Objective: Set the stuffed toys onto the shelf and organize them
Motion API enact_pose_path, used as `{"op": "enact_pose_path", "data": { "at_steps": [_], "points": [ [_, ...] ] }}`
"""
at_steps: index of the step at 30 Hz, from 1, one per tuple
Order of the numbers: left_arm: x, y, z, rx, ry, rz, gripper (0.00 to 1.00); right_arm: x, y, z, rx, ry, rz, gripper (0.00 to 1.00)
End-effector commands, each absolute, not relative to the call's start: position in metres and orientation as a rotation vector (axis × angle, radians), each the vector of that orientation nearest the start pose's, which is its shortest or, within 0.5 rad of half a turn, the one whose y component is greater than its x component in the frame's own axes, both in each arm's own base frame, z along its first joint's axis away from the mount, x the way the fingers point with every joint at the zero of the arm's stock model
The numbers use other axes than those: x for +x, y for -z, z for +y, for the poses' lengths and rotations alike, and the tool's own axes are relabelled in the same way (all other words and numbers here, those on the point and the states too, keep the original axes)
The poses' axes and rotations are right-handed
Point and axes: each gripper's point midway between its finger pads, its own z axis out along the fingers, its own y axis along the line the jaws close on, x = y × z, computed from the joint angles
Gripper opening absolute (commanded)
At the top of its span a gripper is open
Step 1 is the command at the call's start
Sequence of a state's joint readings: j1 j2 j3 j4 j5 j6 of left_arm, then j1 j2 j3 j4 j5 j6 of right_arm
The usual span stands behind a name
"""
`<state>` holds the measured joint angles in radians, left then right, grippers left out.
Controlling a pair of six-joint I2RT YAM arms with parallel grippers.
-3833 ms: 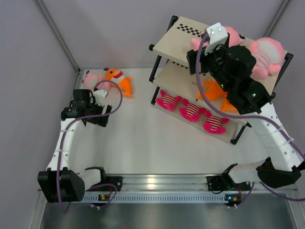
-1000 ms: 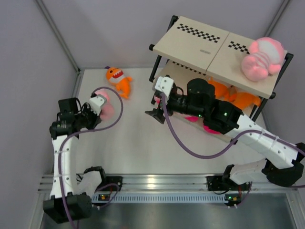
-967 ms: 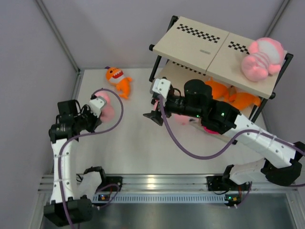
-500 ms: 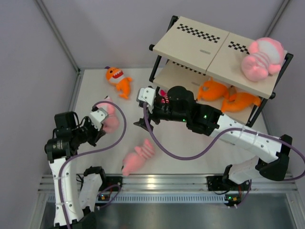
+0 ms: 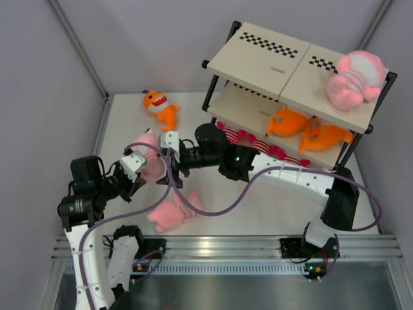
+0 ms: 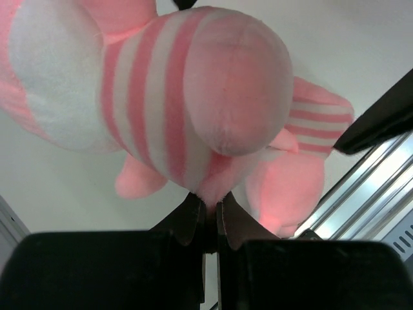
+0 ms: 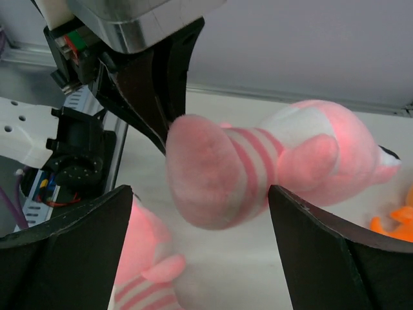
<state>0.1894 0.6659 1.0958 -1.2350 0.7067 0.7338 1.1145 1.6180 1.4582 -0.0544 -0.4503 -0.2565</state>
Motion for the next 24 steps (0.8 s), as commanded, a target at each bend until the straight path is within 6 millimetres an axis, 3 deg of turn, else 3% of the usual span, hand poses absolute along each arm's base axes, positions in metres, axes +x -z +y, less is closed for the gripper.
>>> {"op": "enact_pose_path", "data": {
  "at_steps": [1,5,7,8,9,11,12,15,22,24],
  "points": [
    [0.160,-0.269,-0.071,0.911,0.335,1.903,0.00,0.140,-0.363,0.510,-1.391,-1.114,0.999,0.86],
    [0.159,-0.275,-0.070,0.902,0.314,1.893,0.00,0.142,-0.355,0.530,-1.399,-1.170,1.032,0.83],
    [0.157,-0.277,-0.071,0.900,0.313,1.882,0.00,0.141,-0.355,0.537,-1.395,-1.187,1.026,0.72],
    [0.156,-0.279,-0.071,0.904,0.305,1.873,0.00,0.140,-0.354,0.539,-1.394,-1.193,1.030,0.65],
    [0.155,-0.280,-0.071,0.907,0.300,1.867,0.00,0.139,-0.352,0.541,-1.395,-1.196,1.033,0.47],
    [0.154,-0.282,-0.072,0.902,0.296,1.864,0.00,0.138,-0.349,0.540,-1.396,-1.196,1.049,0.31],
    [0.154,-0.282,-0.071,0.897,0.293,1.864,0.00,0.138,-0.349,0.538,-1.392,-1.191,1.053,0.18],
    [0.151,-0.285,-0.074,0.902,0.299,1.852,0.00,0.139,-0.349,0.526,-1.368,-1.163,1.066,0.00],
    [0.152,-0.291,-0.072,0.880,0.291,1.854,0.00,0.151,-0.354,0.510,-1.273,-1.099,1.124,0.00],
    [0.152,-0.292,-0.071,0.869,0.283,1.858,0.06,0.156,-0.353,0.507,-1.242,-1.085,1.147,0.00]
  ]
}}
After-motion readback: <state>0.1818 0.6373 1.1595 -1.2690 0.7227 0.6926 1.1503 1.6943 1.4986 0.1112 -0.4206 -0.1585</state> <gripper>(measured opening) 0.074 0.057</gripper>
